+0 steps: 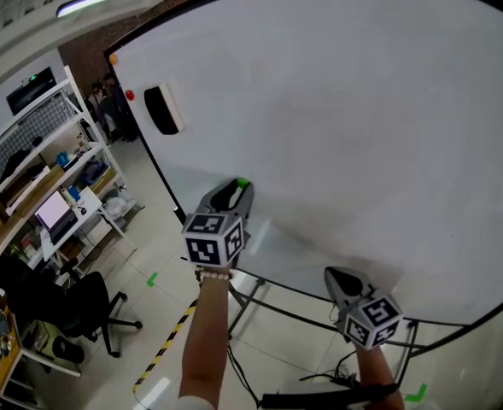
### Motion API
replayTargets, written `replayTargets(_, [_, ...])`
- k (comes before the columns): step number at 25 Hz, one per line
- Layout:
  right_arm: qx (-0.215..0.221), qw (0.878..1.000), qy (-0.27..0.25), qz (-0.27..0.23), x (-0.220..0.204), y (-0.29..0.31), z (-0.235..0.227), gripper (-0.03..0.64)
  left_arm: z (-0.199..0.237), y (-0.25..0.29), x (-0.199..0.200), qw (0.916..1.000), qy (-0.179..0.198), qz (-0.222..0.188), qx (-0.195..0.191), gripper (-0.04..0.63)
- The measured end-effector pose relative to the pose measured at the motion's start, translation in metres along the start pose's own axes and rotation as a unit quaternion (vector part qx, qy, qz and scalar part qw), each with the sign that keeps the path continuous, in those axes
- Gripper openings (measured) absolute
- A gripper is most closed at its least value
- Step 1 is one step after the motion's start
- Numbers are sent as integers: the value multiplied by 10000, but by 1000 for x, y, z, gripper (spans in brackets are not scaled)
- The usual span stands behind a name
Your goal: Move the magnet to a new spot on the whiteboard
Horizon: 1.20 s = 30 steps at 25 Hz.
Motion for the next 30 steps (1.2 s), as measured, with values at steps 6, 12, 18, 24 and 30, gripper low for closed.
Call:
replayTargets(6, [100,10000,1,7,-1,10,6,9,3,3,0,9999,85,32,114,146])
replayTargets(12, [249,9997,2,47,1,10,22,9,3,-55,-10,9993,-231,-142,247,199])
replayTargets(18, [468,9987,80,199,-16,30,53,9,14,-129,-73,9964,-623,133,558,199])
replayTargets(24, [680,9963,196,485,-37,47,93,9,16,-212,-131,9887,-1135,267,945,8])
replayTargets(30, [942,9918,365,779,-59,49,111,9,-15,-269,-189,9749,-1717,610,1276,0])
Point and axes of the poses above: the fingertips, and each gripper's own axes: y forward along the fingers, z to its left, x out of its top, the point moved 6 cm from there along -y, backward along the fingers, and after that the axes turned 1 degree about x, right-handed, at the moved point
